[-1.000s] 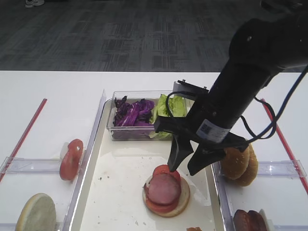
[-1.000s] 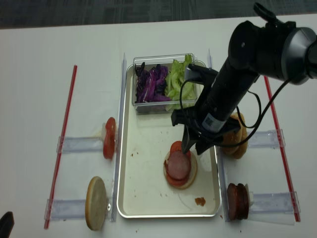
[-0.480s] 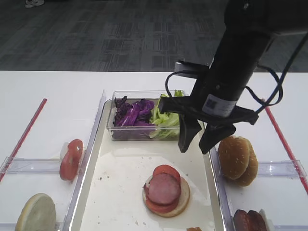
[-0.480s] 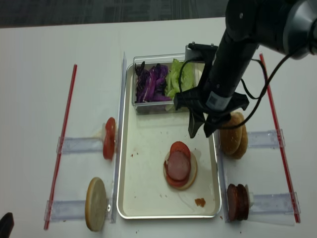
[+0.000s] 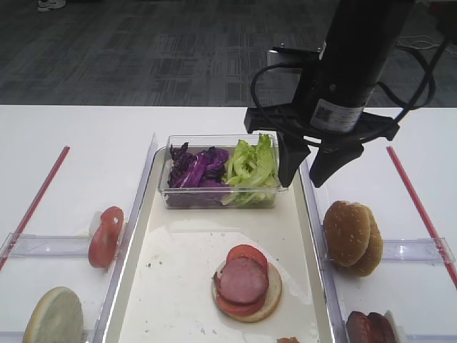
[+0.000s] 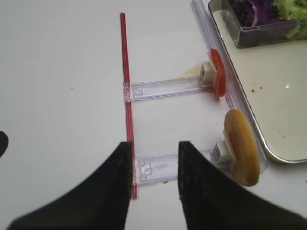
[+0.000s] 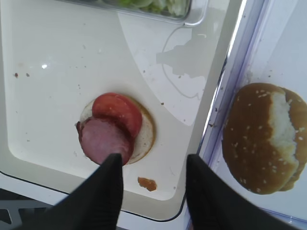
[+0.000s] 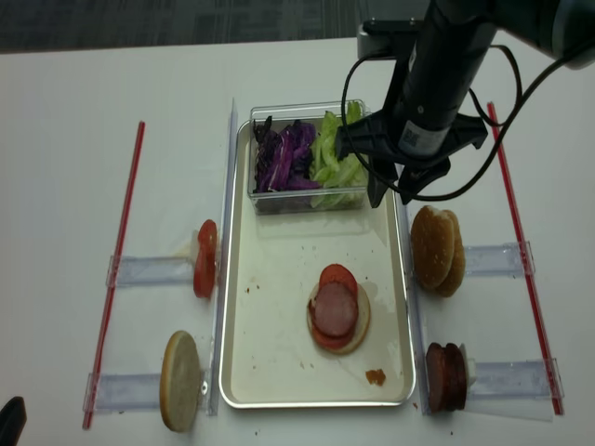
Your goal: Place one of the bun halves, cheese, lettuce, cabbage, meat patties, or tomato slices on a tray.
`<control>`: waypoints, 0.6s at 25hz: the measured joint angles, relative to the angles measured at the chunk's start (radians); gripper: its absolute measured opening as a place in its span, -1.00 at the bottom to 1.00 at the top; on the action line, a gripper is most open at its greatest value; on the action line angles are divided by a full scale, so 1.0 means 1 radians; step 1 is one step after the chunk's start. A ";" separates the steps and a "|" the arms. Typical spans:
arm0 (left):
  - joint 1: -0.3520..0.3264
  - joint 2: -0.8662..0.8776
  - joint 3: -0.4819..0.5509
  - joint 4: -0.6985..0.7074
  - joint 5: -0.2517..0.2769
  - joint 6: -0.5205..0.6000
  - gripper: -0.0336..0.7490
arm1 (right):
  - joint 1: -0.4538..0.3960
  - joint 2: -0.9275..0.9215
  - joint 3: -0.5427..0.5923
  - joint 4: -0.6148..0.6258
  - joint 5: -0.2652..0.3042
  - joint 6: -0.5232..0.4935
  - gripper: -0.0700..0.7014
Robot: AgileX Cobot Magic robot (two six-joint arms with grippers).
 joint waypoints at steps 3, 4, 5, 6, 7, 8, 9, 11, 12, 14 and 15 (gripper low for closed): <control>0.000 0.000 0.000 0.000 0.000 0.000 -0.34 | 0.000 -0.005 0.000 -0.005 0.000 0.009 0.06; 0.000 0.000 0.000 0.000 0.000 0.000 -0.34 | 0.000 -0.007 0.000 -0.011 0.000 0.009 0.06; 0.000 0.000 0.000 0.000 0.000 0.000 -0.34 | 0.000 -0.009 0.000 -0.016 0.000 0.011 0.06; 0.000 0.000 0.000 0.000 0.000 0.000 -0.34 | 0.000 -0.011 0.000 -0.022 0.000 0.012 0.06; 0.000 0.000 0.000 0.000 0.000 0.000 -0.34 | 0.000 -0.011 0.000 -0.032 0.002 0.014 0.06; 0.000 0.000 0.000 0.000 0.000 0.000 -0.34 | 0.000 -0.011 0.000 -0.041 0.002 0.015 0.06; 0.000 0.000 0.000 0.000 0.000 0.000 -0.34 | 0.000 -0.011 0.000 -0.048 0.002 0.016 0.06; 0.000 0.000 0.000 0.000 0.000 0.000 -0.34 | 0.000 -0.011 0.000 -0.064 0.002 0.016 0.06; 0.000 0.000 0.000 0.000 0.000 0.000 -0.34 | -0.002 -0.011 0.000 -0.074 0.002 0.017 0.06; 0.000 0.000 0.000 0.000 0.000 0.000 -0.34 | -0.002 -0.017 0.000 -0.103 0.002 0.025 0.06; 0.000 0.000 0.000 0.000 0.000 0.000 -0.34 | -0.002 -0.021 0.000 -0.116 0.002 0.029 0.06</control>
